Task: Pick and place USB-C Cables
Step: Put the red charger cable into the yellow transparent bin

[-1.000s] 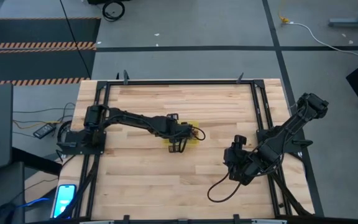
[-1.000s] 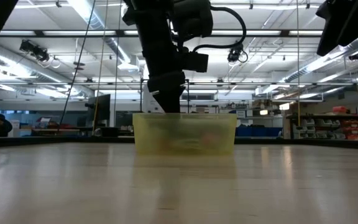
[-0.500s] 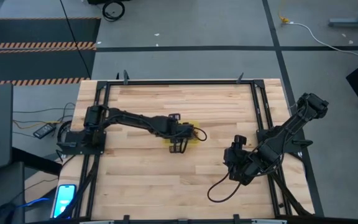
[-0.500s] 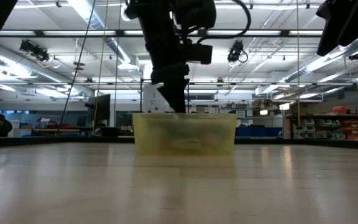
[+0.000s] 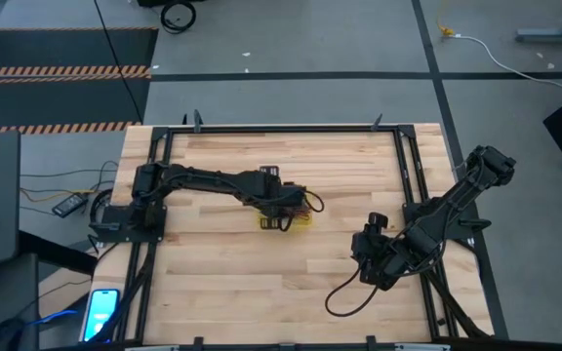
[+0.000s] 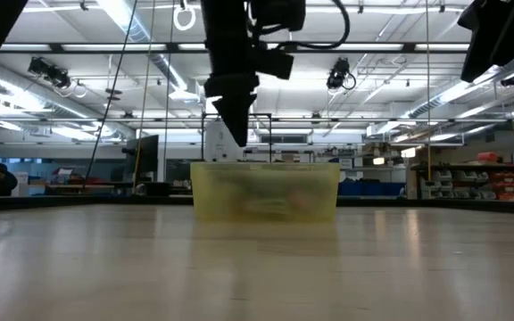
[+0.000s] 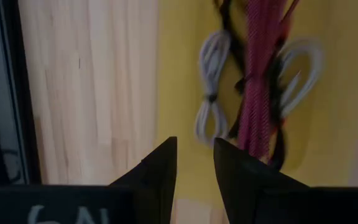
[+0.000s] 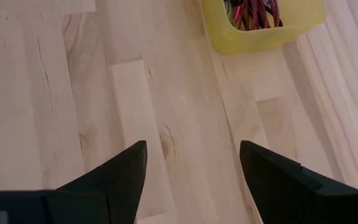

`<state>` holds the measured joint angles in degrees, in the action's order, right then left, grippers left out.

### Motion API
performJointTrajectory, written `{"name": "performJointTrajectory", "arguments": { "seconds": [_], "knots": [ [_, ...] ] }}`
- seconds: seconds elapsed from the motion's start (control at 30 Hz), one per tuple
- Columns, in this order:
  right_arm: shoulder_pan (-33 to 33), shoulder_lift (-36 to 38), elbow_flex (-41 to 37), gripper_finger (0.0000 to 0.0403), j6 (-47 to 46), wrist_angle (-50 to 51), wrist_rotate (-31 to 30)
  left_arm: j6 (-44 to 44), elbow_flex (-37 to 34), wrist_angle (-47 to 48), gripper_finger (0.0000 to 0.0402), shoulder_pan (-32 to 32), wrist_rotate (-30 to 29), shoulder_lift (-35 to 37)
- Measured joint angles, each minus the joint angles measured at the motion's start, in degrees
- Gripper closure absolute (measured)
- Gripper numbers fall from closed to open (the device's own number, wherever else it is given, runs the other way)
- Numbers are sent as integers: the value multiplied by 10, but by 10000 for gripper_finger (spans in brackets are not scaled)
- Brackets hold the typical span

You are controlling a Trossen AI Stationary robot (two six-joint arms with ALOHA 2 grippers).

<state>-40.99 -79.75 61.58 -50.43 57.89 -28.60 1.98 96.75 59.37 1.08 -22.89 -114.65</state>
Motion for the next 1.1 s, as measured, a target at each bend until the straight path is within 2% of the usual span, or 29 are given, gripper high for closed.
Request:
{"name": "performJointTrajectory", "arguments": {
  "seconds": [0.17, 0.5, 0.77, 0.87, 1.1],
  "knots": [
    [0, 0, 0, 139, 0, 0, 0, -13, -17, 8, 293, -6, 0, 0],
    [0, 0, 0, 139, 5, 0, -1, -13, -99, -39, 312, -3, 11, -4],
    [0, 0, 0, 139, 5, -4, -2, -1, -99, -82, 337, 4, 8, -5],
    [0, 0, 0, 139, 6, -4, -2, 17, -97, -77, 347, 5, -10, -5],
    [0, 0, 0, 139, 5, -4, -2, 17, -51, -62, 363, 7, -33, -5]
  ]
}}
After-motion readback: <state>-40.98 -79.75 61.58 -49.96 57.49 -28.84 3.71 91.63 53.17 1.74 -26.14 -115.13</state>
